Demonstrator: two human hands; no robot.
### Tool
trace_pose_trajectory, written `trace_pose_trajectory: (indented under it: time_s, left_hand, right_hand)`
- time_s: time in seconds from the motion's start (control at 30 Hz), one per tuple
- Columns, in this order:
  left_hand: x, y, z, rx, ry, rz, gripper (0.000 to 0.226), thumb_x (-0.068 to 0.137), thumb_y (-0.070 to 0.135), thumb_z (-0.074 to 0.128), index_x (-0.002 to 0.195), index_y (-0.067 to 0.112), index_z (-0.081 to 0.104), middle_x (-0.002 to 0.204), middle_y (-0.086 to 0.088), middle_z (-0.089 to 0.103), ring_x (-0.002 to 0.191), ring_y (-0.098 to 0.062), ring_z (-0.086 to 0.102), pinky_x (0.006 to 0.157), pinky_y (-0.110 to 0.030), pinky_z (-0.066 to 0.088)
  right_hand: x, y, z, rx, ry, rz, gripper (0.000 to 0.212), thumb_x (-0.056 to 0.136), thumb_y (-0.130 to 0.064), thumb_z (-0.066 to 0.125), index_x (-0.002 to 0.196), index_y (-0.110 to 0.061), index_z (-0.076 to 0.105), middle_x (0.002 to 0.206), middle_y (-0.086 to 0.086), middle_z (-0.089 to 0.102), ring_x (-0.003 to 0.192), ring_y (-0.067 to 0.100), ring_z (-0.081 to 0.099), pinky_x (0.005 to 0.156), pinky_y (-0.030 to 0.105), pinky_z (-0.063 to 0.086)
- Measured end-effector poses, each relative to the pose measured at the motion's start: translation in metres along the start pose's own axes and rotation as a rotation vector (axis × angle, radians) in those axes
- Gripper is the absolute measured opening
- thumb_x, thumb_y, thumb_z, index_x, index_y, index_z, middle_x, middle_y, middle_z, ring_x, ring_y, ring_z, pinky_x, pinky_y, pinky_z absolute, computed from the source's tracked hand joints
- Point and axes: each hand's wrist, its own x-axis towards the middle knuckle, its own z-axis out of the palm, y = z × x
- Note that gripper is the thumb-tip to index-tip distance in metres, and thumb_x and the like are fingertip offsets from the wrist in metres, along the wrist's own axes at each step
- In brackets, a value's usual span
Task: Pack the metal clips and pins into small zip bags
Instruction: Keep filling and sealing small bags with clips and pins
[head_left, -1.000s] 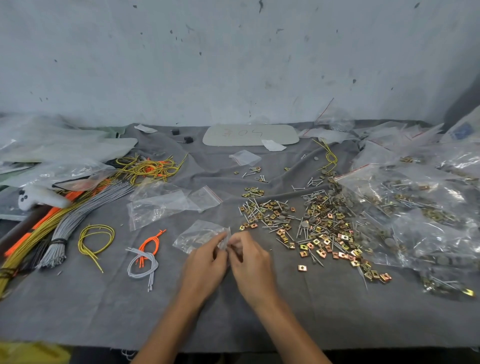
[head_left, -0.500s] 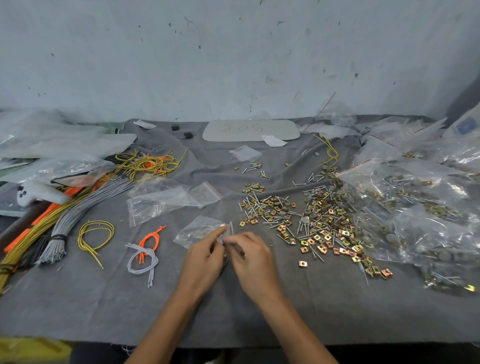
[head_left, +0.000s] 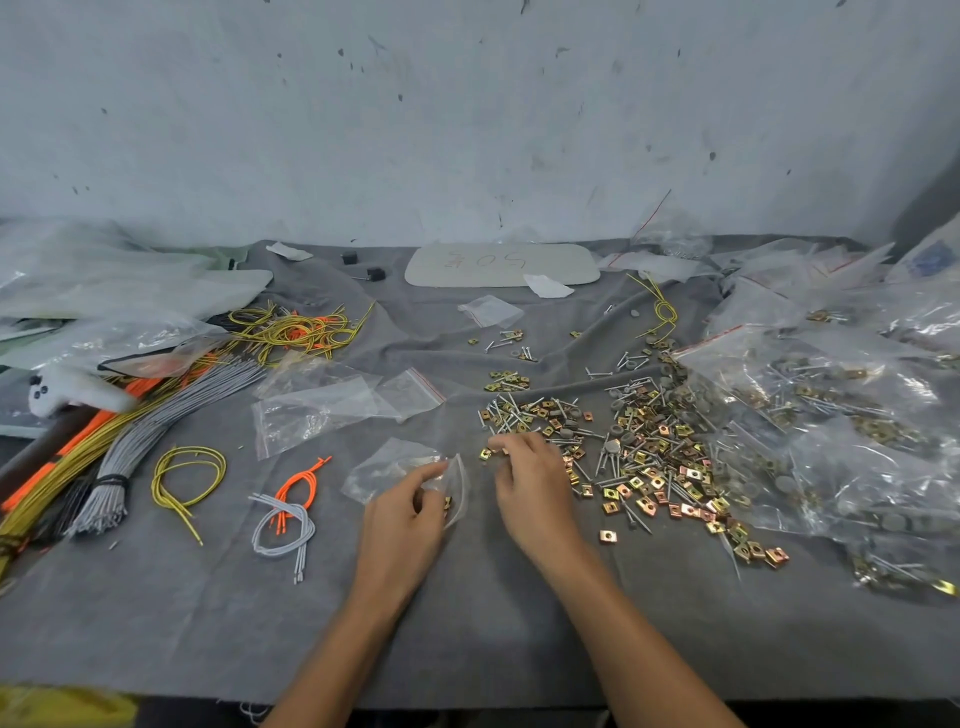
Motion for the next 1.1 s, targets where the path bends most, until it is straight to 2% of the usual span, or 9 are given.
trace_pose_trajectory:
  time_s: [0.07,0.13,0.23,0.33,0.63,0.8,0.87,1.0,1.1]
  left_hand:
    - [0.0,0.0,0.0,-0.024,-0.011,-0.008,0.036,0.089,0.016,0.055,0.119,0.026,0.073,0.07,-0.004,0.069,0.055,-0.004,0.052,0.064,-0.023,0.044]
    - [0.0,0.0,-0.001,-0.064,-0.014,-0.025,0.043,0.083,0.026,0.049,0.118,0.026,0.073,0.075,-0.003,0.072,0.06,-0.005,0.057,0.068,-0.024,0.047]
    - [0.001,0.0,-0.001,-0.079,-0.013,-0.038,0.048,0.079,0.027,0.046,0.118,0.027,0.073,0.083,-0.001,0.074,0.067,-0.008,0.063,0.072,-0.024,0.049]
    - [0.0,0.0,-0.001,-0.083,-0.015,-0.043,0.048,0.078,0.027,0.045,0.118,0.028,0.073,0.071,-0.001,0.07,0.056,-0.004,0.054,0.061,-0.02,0.044]
    - [0.0,0.0,-0.001,-0.068,-0.025,-0.041,0.049,0.079,0.027,0.045,0.119,0.026,0.074,0.07,0.003,0.07,0.058,-0.004,0.056,0.064,-0.024,0.047]
    - [-0.001,0.0,-0.001,-0.065,-0.026,-0.045,0.049,0.08,0.027,0.045,0.12,0.027,0.073,0.068,0.001,0.069,0.056,-0.005,0.053,0.066,-0.03,0.048]
    - [-0.001,0.002,-0.001,-0.059,-0.029,-0.046,0.049,0.08,0.027,0.045,0.121,0.026,0.073,0.073,0.003,0.071,0.061,-0.006,0.058,0.071,-0.032,0.051]
    - [-0.001,0.004,-0.002,-0.029,-0.036,-0.034,0.051,0.079,0.03,0.044,0.121,0.025,0.073,0.084,0.012,0.068,0.087,-0.004,0.063,0.083,-0.026,0.05]
    - [-0.001,0.006,-0.002,-0.031,-0.03,-0.025,0.051,0.079,0.03,0.044,0.121,0.023,0.073,0.088,0.006,0.072,0.087,-0.005,0.064,0.084,-0.026,0.05]
  right_hand:
    - [0.013,0.005,0.002,-0.164,-0.099,-0.05,0.033,0.1,-0.018,0.051,0.132,-0.023,0.06,0.128,0.0,0.056,0.116,0.024,0.046,0.099,0.035,0.04]
    - [0.016,0.005,0.006,-0.288,-0.141,-0.106,0.033,0.103,-0.03,0.046,0.133,-0.025,0.06,0.131,0.0,0.053,0.115,0.025,0.045,0.099,0.035,0.039]
    - [0.012,0.004,0.009,-0.316,-0.116,-0.121,0.029,0.103,-0.036,0.046,0.123,-0.024,0.064,0.125,0.0,0.055,0.111,0.024,0.047,0.096,0.035,0.038]
    - [0.008,0.006,0.005,-0.289,-0.113,-0.093,0.022,0.101,-0.038,0.051,0.112,-0.023,0.063,0.117,0.0,0.056,0.108,0.022,0.047,0.096,0.035,0.039]
    - [-0.01,0.003,-0.003,-0.17,-0.101,-0.049,0.011,0.098,-0.026,0.059,0.095,-0.015,0.057,0.102,0.004,0.058,0.096,0.024,0.051,0.084,0.036,0.04]
    - [-0.008,-0.001,-0.006,-0.156,-0.086,0.003,0.008,0.101,-0.019,0.051,0.096,-0.014,0.053,0.096,0.005,0.062,0.089,0.027,0.055,0.074,0.038,0.04]
    - [-0.008,-0.002,-0.007,-0.144,-0.07,0.007,0.007,0.101,-0.019,0.051,0.095,-0.015,0.052,0.095,0.005,0.061,0.088,0.027,0.055,0.072,0.038,0.039]
    - [-0.017,-0.003,-0.009,-0.151,-0.058,-0.031,0.007,0.098,-0.022,0.057,0.095,-0.017,0.052,0.096,0.002,0.06,0.089,0.025,0.054,0.076,0.037,0.042]
    - [-0.017,-0.002,-0.012,-0.04,-0.037,-0.015,0.009,0.096,-0.018,0.06,0.09,-0.017,0.053,0.091,0.0,0.06,0.085,0.023,0.054,0.076,0.039,0.044]
